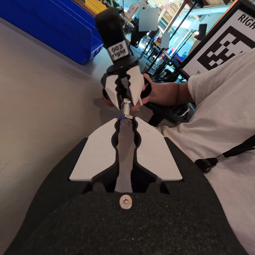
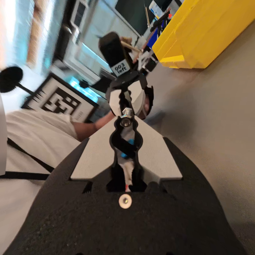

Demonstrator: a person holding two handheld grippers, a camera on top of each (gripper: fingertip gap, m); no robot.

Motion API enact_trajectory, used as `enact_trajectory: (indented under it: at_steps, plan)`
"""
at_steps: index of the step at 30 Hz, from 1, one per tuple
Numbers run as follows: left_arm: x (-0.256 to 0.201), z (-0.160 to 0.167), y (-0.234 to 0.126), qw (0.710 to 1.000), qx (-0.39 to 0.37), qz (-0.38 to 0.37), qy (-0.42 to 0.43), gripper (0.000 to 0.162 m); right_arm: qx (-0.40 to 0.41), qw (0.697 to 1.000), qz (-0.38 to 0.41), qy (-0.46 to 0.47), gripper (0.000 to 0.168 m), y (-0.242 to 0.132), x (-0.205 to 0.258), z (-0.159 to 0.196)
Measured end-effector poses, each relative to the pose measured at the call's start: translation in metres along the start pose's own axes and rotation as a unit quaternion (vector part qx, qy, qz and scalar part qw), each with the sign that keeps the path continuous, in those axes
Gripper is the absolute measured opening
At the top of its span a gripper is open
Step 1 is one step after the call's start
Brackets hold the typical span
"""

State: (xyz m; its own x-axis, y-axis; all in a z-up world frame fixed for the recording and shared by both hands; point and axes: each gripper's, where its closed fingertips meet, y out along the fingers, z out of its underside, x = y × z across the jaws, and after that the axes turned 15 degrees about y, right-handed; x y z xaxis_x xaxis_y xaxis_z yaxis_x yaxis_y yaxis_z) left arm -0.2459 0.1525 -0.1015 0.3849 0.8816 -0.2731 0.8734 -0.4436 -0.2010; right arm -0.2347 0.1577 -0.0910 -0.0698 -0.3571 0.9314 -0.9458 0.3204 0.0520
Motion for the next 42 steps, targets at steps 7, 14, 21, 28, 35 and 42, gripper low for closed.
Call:
enact_trajectory:
  at_steps: [7, 14, 21, 28, 35, 42]
  plan:
    - [0.0, -0.001, -0.002, 1.0, -0.002, -0.001, 0.003, 0.017, -0.008, 0.999, 0.033, -0.029, 0.026, 0.0, -0.003, 0.001]
    - [-0.004, -0.009, -0.013, 0.992, -0.056, 0.066, -0.096, 0.017, 0.051, 0.793, 0.24, -0.558, 0.06, -0.007, -0.017, 0.008]
    - [0.001, 0.0, -0.01, 0.99, -0.039, 0.06, -0.124, 0.017, 0.024, 0.512, 0.332, -0.791, 0.047, -0.005, -0.012, 0.006]
    - [-0.004, 0.005, -0.004, 0.989, -0.024, 0.071, -0.126, 0.017, 0.018, 0.442, 0.339, -0.83, 0.02, 0.002, -0.006, 0.007]
    - [-0.004, 0.012, -0.001, 0.993, 0.007, 0.058, -0.099, 0.017, 0.062, 0.66, 0.31, -0.682, 0.019, 0.001, -0.014, 0.013]
    - [-0.002, 0.012, 0.0, 0.997, 0.017, 0.037, -0.067, 0.017, 0.078, 0.985, 0.088, -0.125, 0.018, 0.002, -0.017, 0.018]
